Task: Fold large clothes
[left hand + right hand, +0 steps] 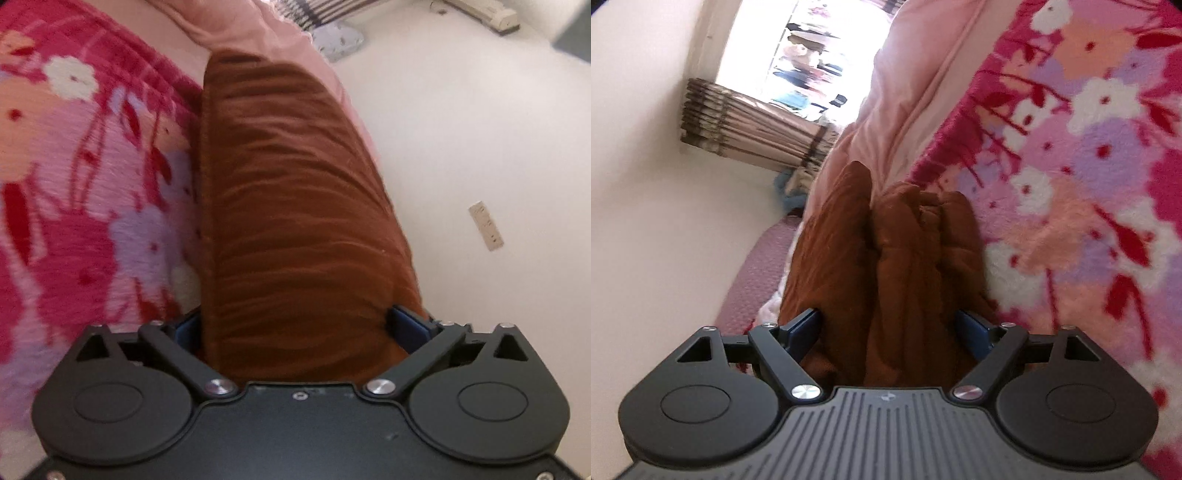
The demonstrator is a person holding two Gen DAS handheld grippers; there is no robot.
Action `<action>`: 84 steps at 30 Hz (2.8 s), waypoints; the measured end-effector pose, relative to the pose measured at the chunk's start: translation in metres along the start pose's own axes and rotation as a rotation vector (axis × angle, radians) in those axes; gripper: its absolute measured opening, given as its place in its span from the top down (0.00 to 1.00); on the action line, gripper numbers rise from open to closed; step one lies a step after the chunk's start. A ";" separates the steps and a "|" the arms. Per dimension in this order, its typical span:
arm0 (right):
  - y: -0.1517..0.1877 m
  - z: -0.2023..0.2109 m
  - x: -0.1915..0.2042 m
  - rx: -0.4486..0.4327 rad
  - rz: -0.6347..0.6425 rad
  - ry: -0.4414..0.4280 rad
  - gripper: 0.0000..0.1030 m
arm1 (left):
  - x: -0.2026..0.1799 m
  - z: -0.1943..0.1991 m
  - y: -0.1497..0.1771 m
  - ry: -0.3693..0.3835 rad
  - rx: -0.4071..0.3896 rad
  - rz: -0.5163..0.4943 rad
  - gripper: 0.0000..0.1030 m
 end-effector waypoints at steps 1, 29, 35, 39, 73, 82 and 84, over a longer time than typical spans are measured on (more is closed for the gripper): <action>-0.001 -0.003 0.000 0.005 -0.001 -0.007 0.06 | -0.003 -0.004 -0.001 -0.007 0.004 -0.013 0.00; 0.079 -0.009 0.169 0.023 0.176 -0.166 0.67 | -0.076 0.166 0.014 -0.053 -0.152 -0.124 0.23; 0.129 -0.025 0.174 0.059 0.204 -0.161 0.66 | -0.041 0.190 0.045 -0.083 -0.142 -0.105 0.23; 0.148 -0.034 0.147 0.076 0.180 -0.102 0.66 | -0.007 0.178 0.061 -0.098 -0.110 -0.071 0.23; 0.279 0.013 0.223 -0.183 0.765 0.508 0.80 | -0.072 0.192 0.172 -0.471 -0.291 -0.367 0.19; 0.281 0.007 0.187 -0.151 0.677 0.524 0.98 | -0.063 0.184 0.179 -0.520 -0.288 -0.404 0.17; 0.282 0.007 0.189 -0.150 0.683 0.529 0.98 | -0.063 0.185 0.178 -0.516 -0.289 -0.400 0.17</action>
Point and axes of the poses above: each gripper's, at about its wrist camera, not at the fingertips, and z roughly against the way its jaws point, x to its left, y to its underside, the point moved 3 cm from there along -z, roughly the way its jaws point, and after that the axes turned 2 degrees about -y, right-handed, at the moved point
